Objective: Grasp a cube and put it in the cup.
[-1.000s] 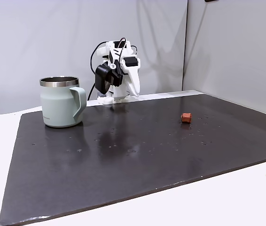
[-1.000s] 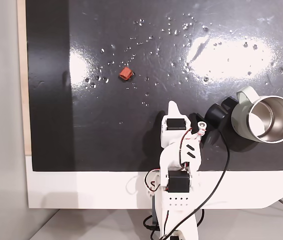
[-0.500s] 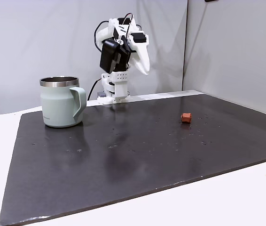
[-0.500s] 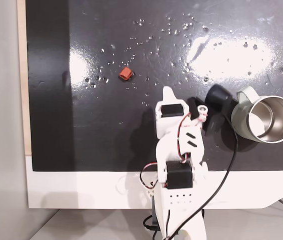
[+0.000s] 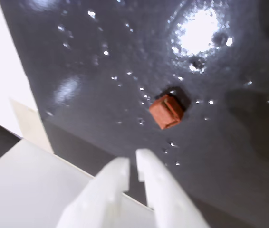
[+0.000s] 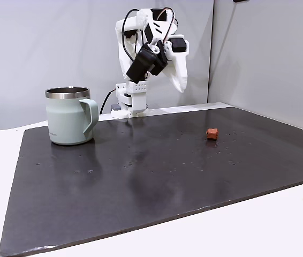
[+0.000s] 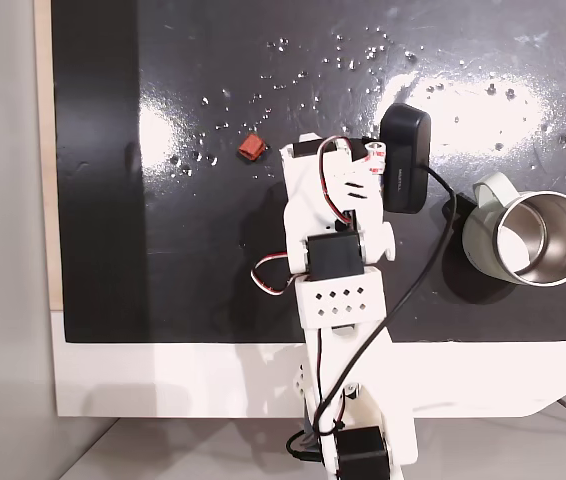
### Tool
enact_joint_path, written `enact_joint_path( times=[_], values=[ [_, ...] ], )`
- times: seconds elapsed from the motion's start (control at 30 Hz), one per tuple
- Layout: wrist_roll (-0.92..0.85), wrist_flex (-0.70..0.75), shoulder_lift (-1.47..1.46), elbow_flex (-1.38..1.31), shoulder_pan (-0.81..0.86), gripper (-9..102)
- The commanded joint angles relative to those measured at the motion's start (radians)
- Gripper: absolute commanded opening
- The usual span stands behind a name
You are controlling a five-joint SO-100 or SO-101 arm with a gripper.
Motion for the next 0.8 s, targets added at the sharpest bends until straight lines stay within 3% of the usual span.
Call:
enact_joint_path(
  times=[0.0,0.77],
  values=[
    [0.025,0.015,-0.038,-0.086,-0.025,0],
    [0.091,0.199,-0.506,-0.526,-0.156,0]
  ],
)
